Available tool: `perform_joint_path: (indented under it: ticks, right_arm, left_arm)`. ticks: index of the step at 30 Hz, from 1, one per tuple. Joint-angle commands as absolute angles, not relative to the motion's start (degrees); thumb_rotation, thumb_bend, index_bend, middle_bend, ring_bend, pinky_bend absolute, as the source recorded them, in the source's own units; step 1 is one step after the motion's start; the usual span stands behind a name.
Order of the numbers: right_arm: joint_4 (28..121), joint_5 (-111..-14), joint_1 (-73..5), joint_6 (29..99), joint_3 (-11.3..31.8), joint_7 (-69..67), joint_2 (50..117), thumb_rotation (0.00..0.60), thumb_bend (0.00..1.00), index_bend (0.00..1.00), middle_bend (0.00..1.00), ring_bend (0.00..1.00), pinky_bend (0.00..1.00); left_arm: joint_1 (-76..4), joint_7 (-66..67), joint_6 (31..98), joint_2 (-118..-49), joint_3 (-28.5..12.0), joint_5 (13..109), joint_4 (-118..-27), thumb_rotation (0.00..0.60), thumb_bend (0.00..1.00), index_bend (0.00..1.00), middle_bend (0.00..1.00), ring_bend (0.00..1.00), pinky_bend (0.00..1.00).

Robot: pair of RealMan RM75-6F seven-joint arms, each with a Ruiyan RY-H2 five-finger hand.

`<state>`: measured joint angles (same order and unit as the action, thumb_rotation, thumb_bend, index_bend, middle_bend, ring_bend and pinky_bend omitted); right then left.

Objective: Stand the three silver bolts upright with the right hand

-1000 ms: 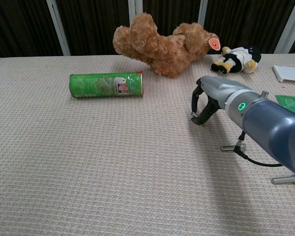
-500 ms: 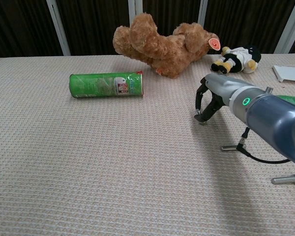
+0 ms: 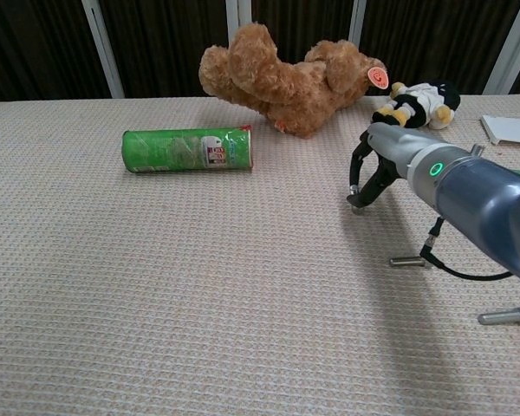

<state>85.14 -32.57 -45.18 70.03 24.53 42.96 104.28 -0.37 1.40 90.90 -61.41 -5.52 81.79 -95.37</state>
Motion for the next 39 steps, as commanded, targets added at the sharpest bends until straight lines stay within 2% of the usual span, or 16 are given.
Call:
perform_joint_path:
  ticks: [1,18,39]
  right_arm:
    - [85.43,-32.5,-45.31,70.04,24.52,42.88,104.09,0.6,0.34,0.61,0.02,0.05,0.11]
    - [85.56,-29.98,-46.67,70.82,24.48,44.48,103.98,0.6,0.34,0.61,0.02,0.05,0.11]
    - [86.14,-28.05,-47.66,70.88,24.18,44.61,103.02,0.6,0.34,0.52,0.02,0.05,0.11]
  left_arm:
    - [-0.35,1.49,90.98,-61.45,-5.47,81.89,-95.38,0.6,0.24,0.07,0.06,0.0,0.13]
    - [-0.26,1.17,91.05,-61.37,-5.56,81.77,-95.33,0.6,0.24,0.07,0.06,0.0,0.13]
    - [-0.31,1.52,90.97,-61.47,-5.48,81.93,-95.4,0.6,0.24,0.07,0.06,0.0,0.13]
